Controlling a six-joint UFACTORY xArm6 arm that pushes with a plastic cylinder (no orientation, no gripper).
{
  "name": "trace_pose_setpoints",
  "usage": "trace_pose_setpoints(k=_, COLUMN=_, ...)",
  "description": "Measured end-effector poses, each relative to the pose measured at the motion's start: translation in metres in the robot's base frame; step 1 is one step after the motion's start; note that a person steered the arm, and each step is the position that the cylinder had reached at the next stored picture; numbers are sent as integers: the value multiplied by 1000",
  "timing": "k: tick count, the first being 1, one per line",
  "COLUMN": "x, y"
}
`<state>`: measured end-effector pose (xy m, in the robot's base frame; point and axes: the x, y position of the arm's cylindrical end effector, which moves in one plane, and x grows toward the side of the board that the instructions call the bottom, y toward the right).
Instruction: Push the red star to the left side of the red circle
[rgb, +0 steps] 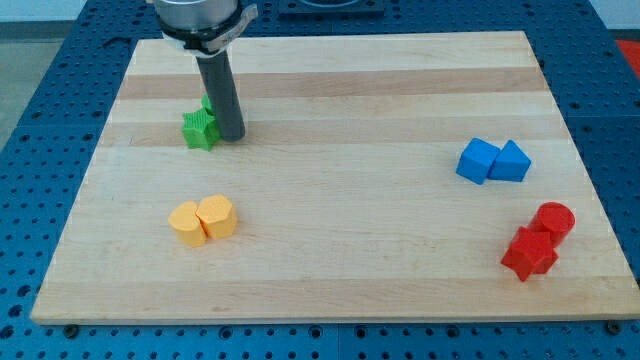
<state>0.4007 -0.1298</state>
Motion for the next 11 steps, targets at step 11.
trace_pose_setpoints(k=11, x=214, y=350)
